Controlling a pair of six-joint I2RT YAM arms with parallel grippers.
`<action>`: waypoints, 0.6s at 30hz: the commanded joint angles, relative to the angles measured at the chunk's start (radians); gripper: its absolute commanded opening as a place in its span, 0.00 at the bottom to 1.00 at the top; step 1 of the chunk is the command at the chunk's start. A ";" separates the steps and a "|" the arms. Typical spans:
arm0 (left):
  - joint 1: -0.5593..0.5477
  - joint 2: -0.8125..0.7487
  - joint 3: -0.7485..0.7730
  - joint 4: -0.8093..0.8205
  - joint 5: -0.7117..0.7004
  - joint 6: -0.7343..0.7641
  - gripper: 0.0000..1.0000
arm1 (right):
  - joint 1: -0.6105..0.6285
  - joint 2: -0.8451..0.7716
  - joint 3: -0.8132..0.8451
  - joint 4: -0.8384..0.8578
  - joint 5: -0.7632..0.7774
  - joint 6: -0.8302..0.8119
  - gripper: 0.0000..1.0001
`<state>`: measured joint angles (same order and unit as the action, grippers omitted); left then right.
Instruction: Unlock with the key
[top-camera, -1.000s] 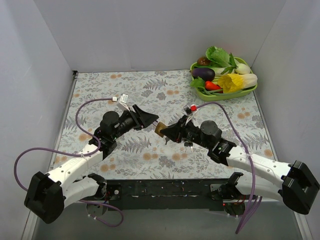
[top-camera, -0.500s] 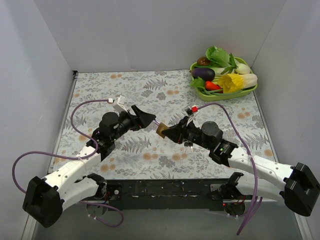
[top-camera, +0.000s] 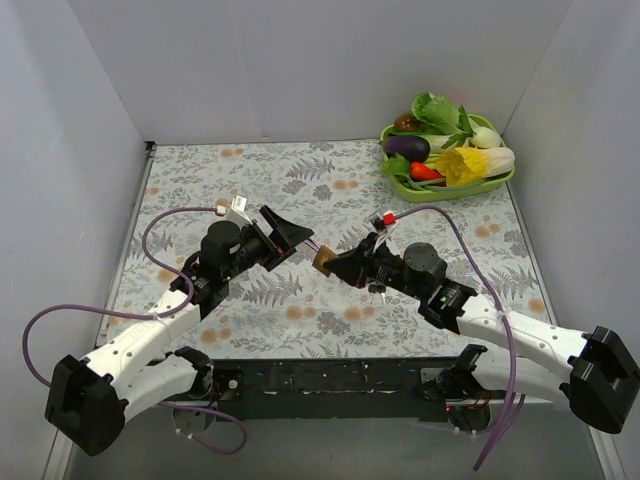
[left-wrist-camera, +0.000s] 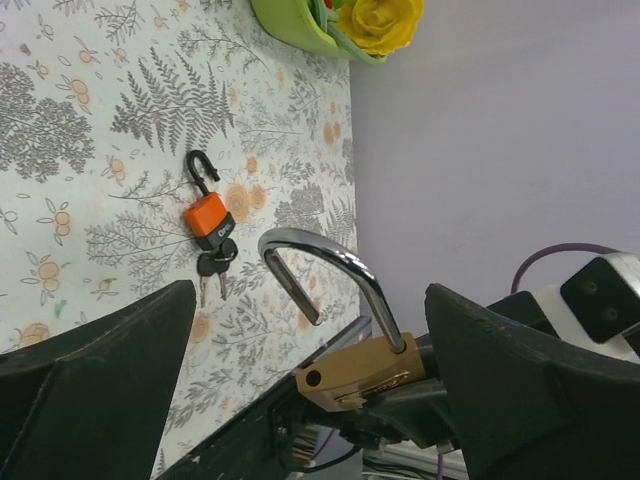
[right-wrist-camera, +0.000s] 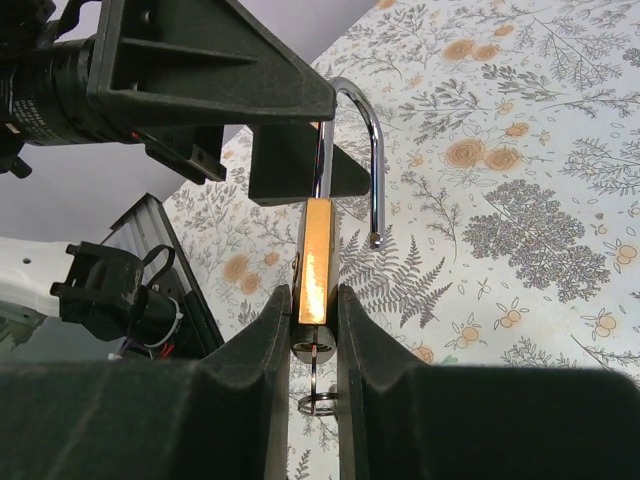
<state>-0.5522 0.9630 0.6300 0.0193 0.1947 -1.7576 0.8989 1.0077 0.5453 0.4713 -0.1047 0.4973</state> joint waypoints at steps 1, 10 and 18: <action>0.000 0.020 0.005 0.109 0.044 -0.108 0.98 | 0.006 -0.021 0.018 0.148 -0.039 0.020 0.01; 0.001 0.103 -0.013 0.316 0.097 -0.143 0.98 | 0.012 -0.006 -0.028 0.196 -0.092 0.084 0.01; 0.000 0.118 -0.030 0.508 0.155 -0.135 0.98 | 0.018 0.006 -0.058 0.231 -0.096 0.112 0.01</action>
<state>-0.5518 1.0794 0.6025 0.3748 0.2939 -1.8912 0.9127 1.0172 0.4919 0.5560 -0.1921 0.5800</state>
